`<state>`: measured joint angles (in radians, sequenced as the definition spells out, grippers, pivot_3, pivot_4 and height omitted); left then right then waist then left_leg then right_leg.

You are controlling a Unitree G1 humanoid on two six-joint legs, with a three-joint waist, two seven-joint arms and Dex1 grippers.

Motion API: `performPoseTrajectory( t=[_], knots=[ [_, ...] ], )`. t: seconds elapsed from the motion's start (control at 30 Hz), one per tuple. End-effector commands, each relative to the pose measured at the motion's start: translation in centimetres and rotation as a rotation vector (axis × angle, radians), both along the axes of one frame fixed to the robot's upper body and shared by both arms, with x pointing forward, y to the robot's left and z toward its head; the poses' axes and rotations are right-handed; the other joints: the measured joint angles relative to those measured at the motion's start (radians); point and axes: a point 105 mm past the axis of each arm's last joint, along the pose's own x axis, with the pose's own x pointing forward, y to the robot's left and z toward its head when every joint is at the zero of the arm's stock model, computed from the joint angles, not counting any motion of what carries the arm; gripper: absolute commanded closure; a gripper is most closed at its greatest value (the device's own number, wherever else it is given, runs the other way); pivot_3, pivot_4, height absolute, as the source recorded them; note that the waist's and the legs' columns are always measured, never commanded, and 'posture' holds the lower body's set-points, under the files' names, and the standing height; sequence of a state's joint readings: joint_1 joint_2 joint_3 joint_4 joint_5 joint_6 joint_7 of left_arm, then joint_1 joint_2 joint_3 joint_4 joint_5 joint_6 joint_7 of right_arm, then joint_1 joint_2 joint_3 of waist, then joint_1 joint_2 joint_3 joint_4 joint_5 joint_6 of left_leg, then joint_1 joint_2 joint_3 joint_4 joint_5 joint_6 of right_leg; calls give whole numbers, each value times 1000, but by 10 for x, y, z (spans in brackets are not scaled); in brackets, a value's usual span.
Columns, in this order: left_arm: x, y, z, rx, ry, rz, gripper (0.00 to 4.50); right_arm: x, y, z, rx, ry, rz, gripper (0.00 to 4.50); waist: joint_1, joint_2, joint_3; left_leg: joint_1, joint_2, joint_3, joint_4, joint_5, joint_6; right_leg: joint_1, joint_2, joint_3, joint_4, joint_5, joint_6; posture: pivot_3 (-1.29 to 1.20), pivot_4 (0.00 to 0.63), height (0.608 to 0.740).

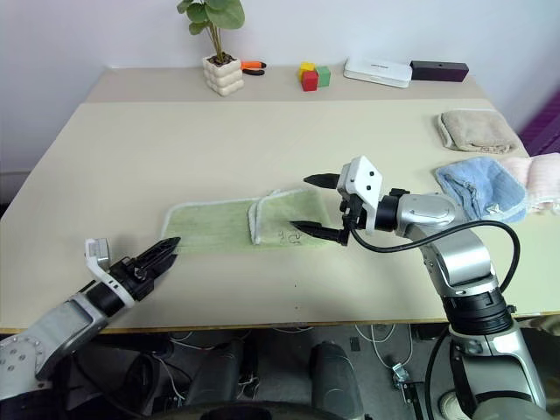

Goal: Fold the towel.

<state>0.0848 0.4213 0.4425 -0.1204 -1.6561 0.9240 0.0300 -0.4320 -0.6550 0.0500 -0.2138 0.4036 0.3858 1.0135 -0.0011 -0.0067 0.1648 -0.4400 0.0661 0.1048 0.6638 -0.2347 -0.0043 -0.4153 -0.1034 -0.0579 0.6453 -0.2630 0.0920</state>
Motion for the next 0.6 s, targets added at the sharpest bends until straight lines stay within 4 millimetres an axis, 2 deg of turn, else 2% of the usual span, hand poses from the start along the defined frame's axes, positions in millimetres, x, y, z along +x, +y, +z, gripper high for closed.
performPoseTrajectory(
  t=[0.03, 0.07, 0.27, 0.4, 0.5, 0.6],
  knots=[
    [4, 8, -17, 40, 70, 52, 3962, 0, -1, 11, 8, -59, -11, 0, 5, 3, -1, 0, 0, 0, 0, 0, 0, 0, 0, 0, 0, 0, 0, 0, 150, 735],
    [6, 7, -15, 36, 60, 50, 4450, 0, -1, 11, 7, -59, -13, 0, 7, 4, -2, 0, 0, 0, 0, 0, 0, 0, 0, 0, 0, 0, 0, 0, 150, 735],
    [14, -3, 12, 75, -92, -36, 4450, 0, -9, 8, -4, -55, -48, 0, 12, 4, -3, 1, 0, 0, 0, 0, 0, 1, 0, 0, 0, 0, 0, 0, 150, 735],
    [12, -30, 53, 184, -354, -219, 4450, 2, -29, 3, -35, -35, -102, 0, 15, 2, -1, -1, 0, 1, 0, 0, 0, -1, 0, 0, -1, 0, 0, 0, 150, 735],
    [12, -48, 67, 278, -479, -322, 4450, -2, -49, 7, 2, 18, -130, 0, 17, 2, -1, -4, -1, 1, 0, 0, 0, -2, 0, -1, -5, 0, 0, 0, 150, 735],
    [11, -63, 76, 315, -570, -404, 4450, -10, -60, 13, 28, 26, -126, 0, 10, 2, -1, -4, 0, 1, -1, -1, 1, 0, 0, -1, -9, 0, 0, 0, 150, 735]
  ],
)
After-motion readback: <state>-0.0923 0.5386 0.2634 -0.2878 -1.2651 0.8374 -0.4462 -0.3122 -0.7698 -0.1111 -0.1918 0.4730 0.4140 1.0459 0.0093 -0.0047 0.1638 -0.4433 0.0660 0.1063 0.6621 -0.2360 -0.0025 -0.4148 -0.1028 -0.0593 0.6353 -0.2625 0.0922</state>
